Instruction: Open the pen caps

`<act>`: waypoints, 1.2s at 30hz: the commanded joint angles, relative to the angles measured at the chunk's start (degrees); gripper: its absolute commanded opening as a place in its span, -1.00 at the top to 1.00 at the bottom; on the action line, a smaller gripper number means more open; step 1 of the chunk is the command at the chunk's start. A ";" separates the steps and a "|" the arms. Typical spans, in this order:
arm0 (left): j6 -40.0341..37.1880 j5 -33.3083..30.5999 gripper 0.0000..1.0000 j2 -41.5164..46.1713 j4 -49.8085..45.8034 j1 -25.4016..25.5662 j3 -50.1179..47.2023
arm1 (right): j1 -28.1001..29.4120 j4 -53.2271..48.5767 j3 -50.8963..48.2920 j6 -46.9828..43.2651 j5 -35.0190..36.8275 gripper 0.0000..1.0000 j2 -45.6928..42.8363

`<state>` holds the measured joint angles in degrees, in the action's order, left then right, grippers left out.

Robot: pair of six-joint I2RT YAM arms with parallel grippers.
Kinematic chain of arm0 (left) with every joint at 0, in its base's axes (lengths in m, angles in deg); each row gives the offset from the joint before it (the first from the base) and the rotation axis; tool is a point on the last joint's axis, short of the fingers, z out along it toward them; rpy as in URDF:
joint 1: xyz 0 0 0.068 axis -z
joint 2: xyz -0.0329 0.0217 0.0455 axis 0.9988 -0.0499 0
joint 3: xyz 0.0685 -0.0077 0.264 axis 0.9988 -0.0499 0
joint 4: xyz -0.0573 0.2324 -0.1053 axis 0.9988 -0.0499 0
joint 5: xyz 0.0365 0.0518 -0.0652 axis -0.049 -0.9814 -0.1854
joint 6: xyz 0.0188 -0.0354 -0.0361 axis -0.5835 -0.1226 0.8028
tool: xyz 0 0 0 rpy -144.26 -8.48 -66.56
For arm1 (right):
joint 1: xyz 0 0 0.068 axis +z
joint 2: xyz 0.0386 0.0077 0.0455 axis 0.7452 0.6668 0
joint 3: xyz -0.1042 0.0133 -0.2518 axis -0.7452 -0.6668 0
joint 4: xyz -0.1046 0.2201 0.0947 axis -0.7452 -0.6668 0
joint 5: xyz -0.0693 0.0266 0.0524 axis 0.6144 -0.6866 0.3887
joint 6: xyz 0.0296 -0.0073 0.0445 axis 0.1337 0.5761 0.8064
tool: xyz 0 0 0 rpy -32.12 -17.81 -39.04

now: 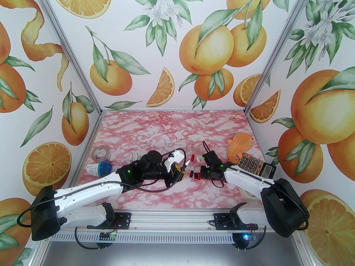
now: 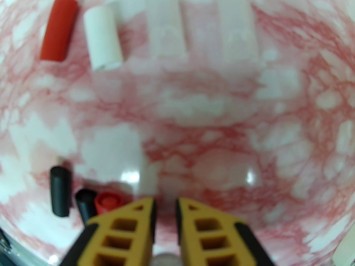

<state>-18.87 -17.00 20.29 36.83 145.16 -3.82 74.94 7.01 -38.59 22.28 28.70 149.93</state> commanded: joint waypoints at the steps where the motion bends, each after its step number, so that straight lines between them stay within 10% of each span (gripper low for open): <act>1: 0.68 0.92 1.00 -0.38 1.66 -0.22 1.24 | 0.40 2.08 1.62 0.92 1.93 0.57 1.71; 19: 1.58 0.33 0.99 -0.98 1.66 0.22 1.07 | 0.59 0.99 3.44 1.26 4.23 0.44 1.28; 36: 20.28 -25.71 0.96 -7.11 -1.66 1.13 0.52 | 1.94 -4.51 2.25 -1.00 1.38 0.01 -17.86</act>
<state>-4.51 -35.55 15.00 36.17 146.10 -3.84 76.28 4.41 -36.34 22.32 31.52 135.48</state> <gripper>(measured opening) 0.157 0.474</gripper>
